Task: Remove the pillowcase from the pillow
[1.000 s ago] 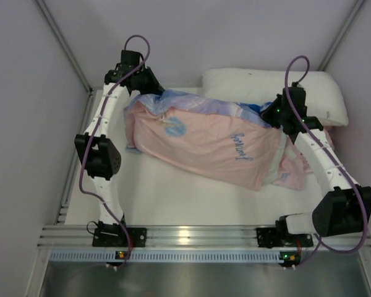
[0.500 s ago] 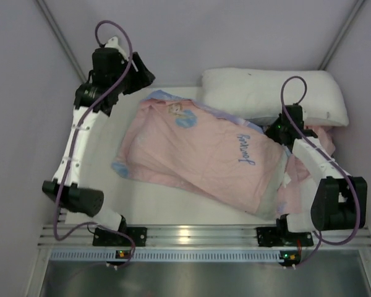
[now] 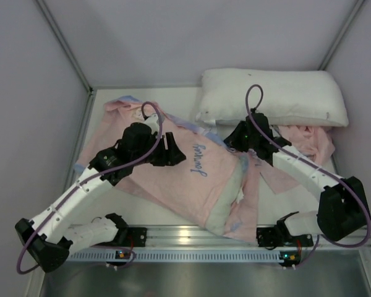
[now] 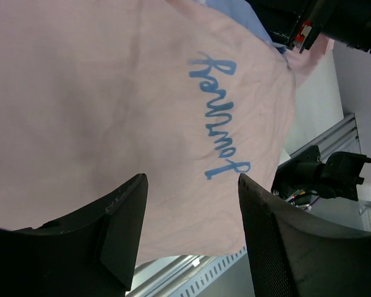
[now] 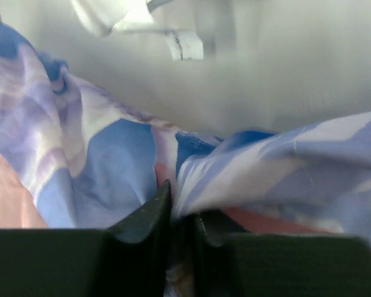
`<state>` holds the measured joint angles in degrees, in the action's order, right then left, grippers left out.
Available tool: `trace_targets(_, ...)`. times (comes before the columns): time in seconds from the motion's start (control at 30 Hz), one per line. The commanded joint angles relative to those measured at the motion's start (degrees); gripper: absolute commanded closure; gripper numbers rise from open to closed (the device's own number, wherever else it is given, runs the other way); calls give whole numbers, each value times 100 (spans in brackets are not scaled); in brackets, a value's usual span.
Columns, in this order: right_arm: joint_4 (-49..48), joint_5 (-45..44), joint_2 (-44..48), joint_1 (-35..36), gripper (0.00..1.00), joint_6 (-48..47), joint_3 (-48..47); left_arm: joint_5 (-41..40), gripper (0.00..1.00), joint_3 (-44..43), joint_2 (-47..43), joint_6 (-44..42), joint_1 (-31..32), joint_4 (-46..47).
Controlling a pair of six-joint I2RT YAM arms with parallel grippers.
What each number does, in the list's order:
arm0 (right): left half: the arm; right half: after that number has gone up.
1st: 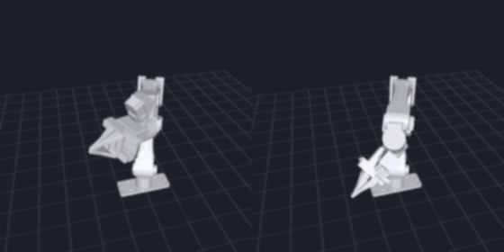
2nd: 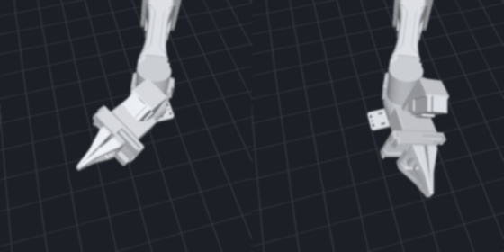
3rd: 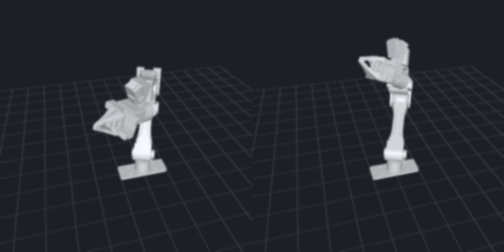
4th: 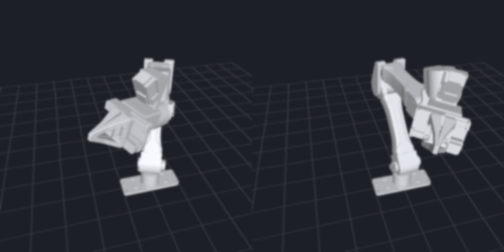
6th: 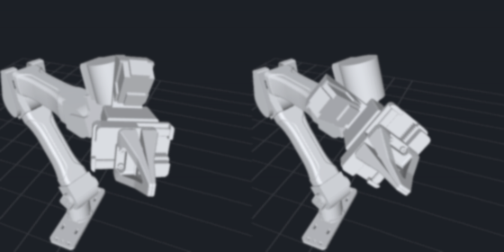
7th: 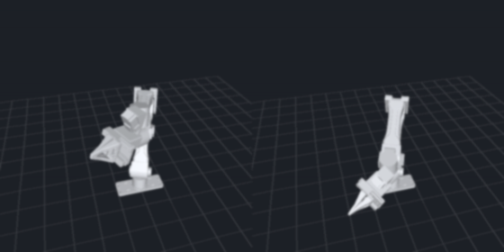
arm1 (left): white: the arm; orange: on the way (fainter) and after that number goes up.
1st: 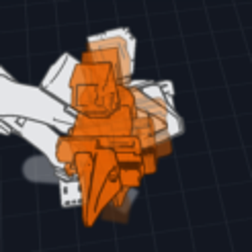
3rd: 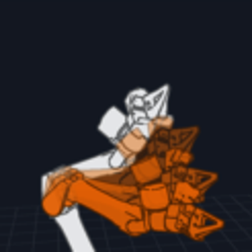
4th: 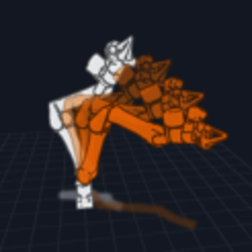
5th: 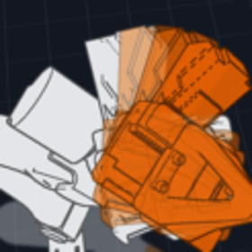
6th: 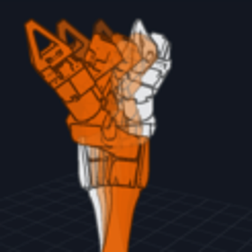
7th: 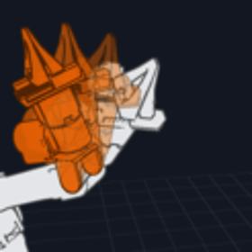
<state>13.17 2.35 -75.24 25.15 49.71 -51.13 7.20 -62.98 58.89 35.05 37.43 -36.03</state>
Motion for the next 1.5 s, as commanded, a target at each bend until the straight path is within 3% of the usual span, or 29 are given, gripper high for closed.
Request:
trace_targets(0.0, -508, 310, -131, 166, 80, -267, -458, 36, 36, 66, -168, 265, 194, 404)
trace_targets(0.07, -237, 101, 44, 157, 56, -540, -511, -166, 36, 145, -185, 310, 483, 413)
trace_targets(0.1, -88, -5, 123, 157, 39, -881, -564, -253, 36, 172, -194, 397, 589, 404)
trace_targets(0.13, 227, -259, 307, 149, 34, -1076, -582, -402, 36, 242, -177, 450, 825, 404)
trace_targets(0.17, 439, -531, 422, 148, 21, -1339, -591, -499, 37, 269, -150, 511, 975, 421)
trace_targets(0.27, 1125, -1376, 975, 140, 1, -1604, -459, -1349, 37, 260, 86, 652, 1774, 386)
trace_targets(0.43, 1723, -1703, 2326, 140, 1, -1632, 112, -2441, 37, -91, 825, 731, 2627, 27)
trace_targets(0.57, 2504, -1660, 3330, 140, 0, -1422, 297, -3038, 35, -267, 1018, 740, 2822, -184)
trace_targets(0.8, 2682, 220, 4842, 140, 0, -832, 964, -3471, 34, -241, 1045, 933, 3375, -238)
trace_targets(0.93, 2656, 1309, 5142, 148, 2, -656, 1544, -3515, 34, -337, 1247, 986, 3762, -255)
trace_targets(1.17, 2655, 2199, 5774, 157, 11, -366, 2186, -3787, 34, -434, 1668, 1381, 4369, -448)
trace_targets(1.47, 2867, 2920, 5960, 148, 11, -752, 2450, -4016, 34, -355, 2151, 1734, 4624, -774)
